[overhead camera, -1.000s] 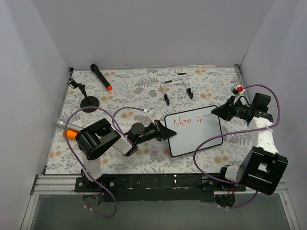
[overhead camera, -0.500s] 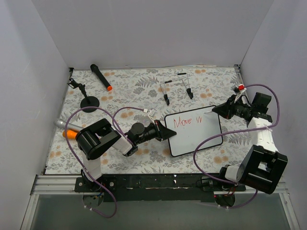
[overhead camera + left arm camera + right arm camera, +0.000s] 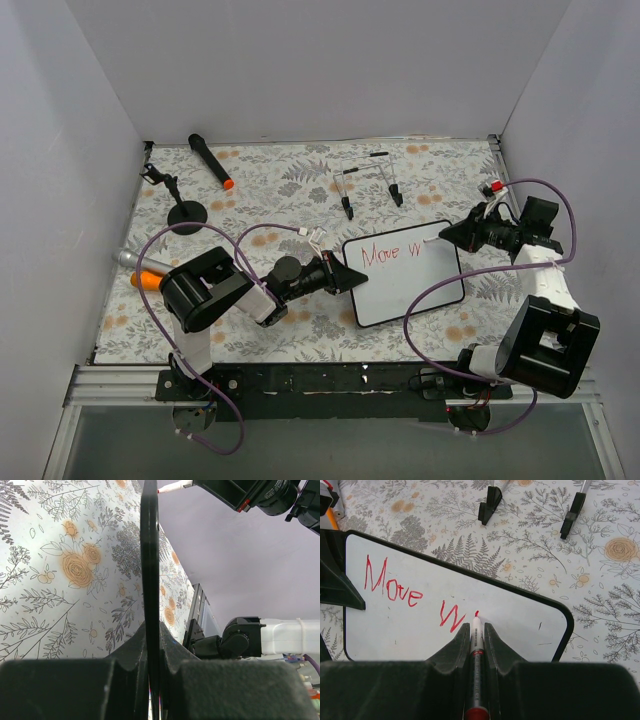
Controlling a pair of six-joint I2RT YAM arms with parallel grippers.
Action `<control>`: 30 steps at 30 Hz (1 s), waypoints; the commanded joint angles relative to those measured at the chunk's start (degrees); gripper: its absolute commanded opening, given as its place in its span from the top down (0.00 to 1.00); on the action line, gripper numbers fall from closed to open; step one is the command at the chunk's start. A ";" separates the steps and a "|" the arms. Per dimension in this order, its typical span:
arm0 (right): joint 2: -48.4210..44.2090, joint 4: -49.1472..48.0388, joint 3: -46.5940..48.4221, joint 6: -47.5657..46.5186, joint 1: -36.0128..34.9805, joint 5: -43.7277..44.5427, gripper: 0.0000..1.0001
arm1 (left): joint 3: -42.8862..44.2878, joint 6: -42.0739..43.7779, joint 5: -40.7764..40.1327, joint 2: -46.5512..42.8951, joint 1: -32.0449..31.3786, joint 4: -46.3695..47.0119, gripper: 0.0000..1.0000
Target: Write a sentence on the whiteboard
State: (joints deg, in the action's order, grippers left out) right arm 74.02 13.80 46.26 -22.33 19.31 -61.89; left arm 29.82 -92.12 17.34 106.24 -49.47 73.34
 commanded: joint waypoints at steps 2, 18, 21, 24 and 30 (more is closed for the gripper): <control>-0.01 3.68 1.20 -3.95 -0.24 0.10 0.99 | 0.50 2.03 0.59 -0.24 -0.36 2.51 1.00; -1.25 4.92 1.11 -4.13 -0.59 -1.22 0.99 | 0.41 1.94 0.59 0.11 -0.27 2.86 1.00; -0.72 4.74 1.11 -4.13 -1.20 -0.96 0.99 | 0.50 1.94 0.67 0.11 -0.36 2.86 1.00; -0.45 4.30 0.76 -4.04 -1.47 -0.34 0.99 | 0.50 1.94 0.67 0.11 -0.36 2.95 1.00; -0.81 2.64 0.85 -2.81 -1.38 2.29 0.99 | 0.50 2.03 0.76 0.11 -0.36 3.04 1.00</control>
State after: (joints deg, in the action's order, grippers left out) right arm 73.34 18.20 46.28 -25.54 18.22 -61.58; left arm 29.82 -92.40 17.34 106.63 -49.47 73.93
